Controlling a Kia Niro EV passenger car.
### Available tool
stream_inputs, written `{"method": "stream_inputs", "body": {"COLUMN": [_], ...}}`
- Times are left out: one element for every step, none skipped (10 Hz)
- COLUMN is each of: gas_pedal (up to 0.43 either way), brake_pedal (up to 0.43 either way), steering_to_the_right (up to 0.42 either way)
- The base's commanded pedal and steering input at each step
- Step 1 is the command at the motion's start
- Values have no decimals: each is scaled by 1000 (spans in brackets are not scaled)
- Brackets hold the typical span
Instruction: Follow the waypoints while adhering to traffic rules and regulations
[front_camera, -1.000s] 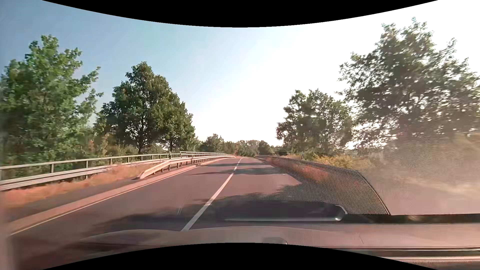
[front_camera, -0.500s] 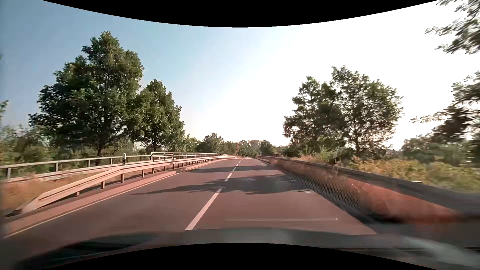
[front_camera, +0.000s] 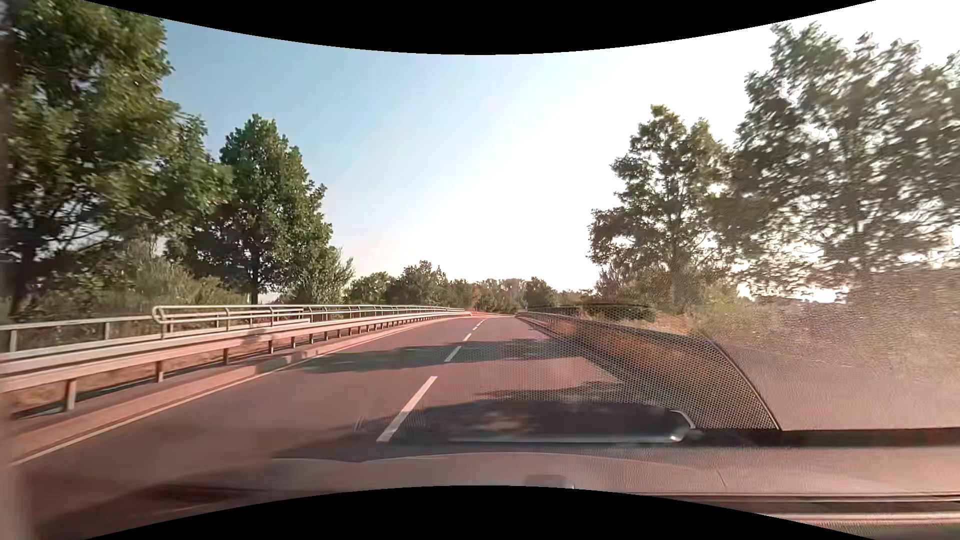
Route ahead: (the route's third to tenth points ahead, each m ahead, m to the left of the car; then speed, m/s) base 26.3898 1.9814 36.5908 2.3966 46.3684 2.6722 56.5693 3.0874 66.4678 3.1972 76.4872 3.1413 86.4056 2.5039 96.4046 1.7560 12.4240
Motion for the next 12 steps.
{"method": "stream_inputs", "body": {"gas_pedal": [260,260,260,260,260,260,260,260,260,260,260,260], "brake_pedal": [0,0,0,0,0,0,0,0,0,0,0,0], "steering_to_the_right": [-12,-12,-12,-12,-11,-11,-11,-11,-11,-11,-11,-11]}}
